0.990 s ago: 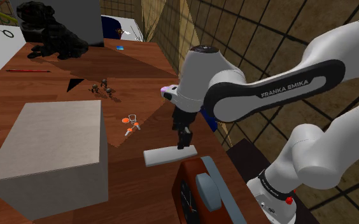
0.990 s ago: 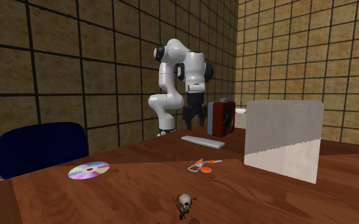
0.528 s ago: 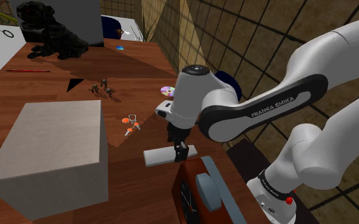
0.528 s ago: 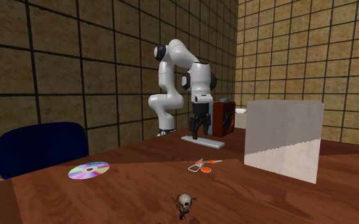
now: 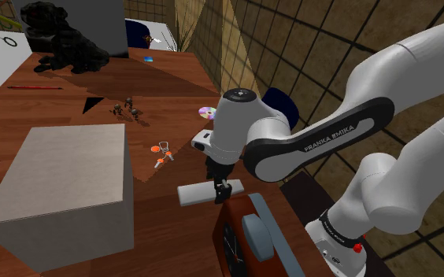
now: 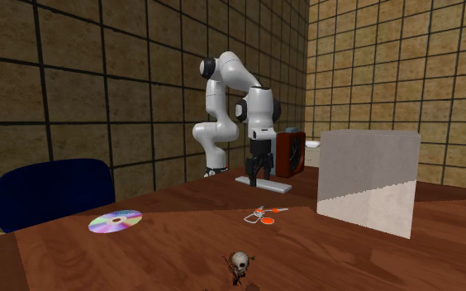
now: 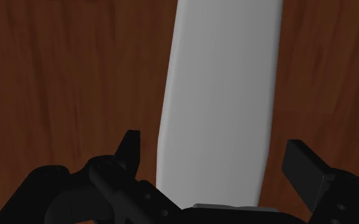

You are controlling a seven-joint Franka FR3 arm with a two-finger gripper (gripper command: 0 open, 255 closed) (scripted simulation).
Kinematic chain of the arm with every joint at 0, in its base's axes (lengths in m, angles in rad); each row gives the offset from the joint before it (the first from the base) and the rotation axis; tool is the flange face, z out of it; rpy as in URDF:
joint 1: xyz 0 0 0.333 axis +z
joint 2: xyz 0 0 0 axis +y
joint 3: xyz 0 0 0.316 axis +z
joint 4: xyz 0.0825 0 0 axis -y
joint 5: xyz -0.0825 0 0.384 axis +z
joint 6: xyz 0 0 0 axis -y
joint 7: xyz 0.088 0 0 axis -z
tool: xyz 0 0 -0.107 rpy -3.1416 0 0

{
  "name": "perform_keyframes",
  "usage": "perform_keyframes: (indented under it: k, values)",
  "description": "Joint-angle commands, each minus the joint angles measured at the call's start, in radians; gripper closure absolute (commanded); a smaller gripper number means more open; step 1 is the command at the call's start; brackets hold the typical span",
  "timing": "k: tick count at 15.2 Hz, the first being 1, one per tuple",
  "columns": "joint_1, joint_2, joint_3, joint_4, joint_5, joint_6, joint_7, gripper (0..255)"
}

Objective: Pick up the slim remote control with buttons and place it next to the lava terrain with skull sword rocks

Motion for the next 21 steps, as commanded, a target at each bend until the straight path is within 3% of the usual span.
perform_keyframes:
  k: [1, 2, 3, 12, 21]
  values:
    - [0.000, 0.000, 0.000, 0.000, 0.000, 0.001, 0.000, 0]
    - [0.000, 0.000, 0.000, 0.000, 0.000, 0.001, 0.000, 0]
    - [0.000, 0.000, 0.000, 0.000, 0.000, 0.001, 0.000, 255]
    - [0.000, 0.000, 0.000, 0.000, 0.000, 0.001, 0.000, 255]
    - [0.005, -0.086, -0.012, 0.051, 0.025, -0.135, -0.020, 255]
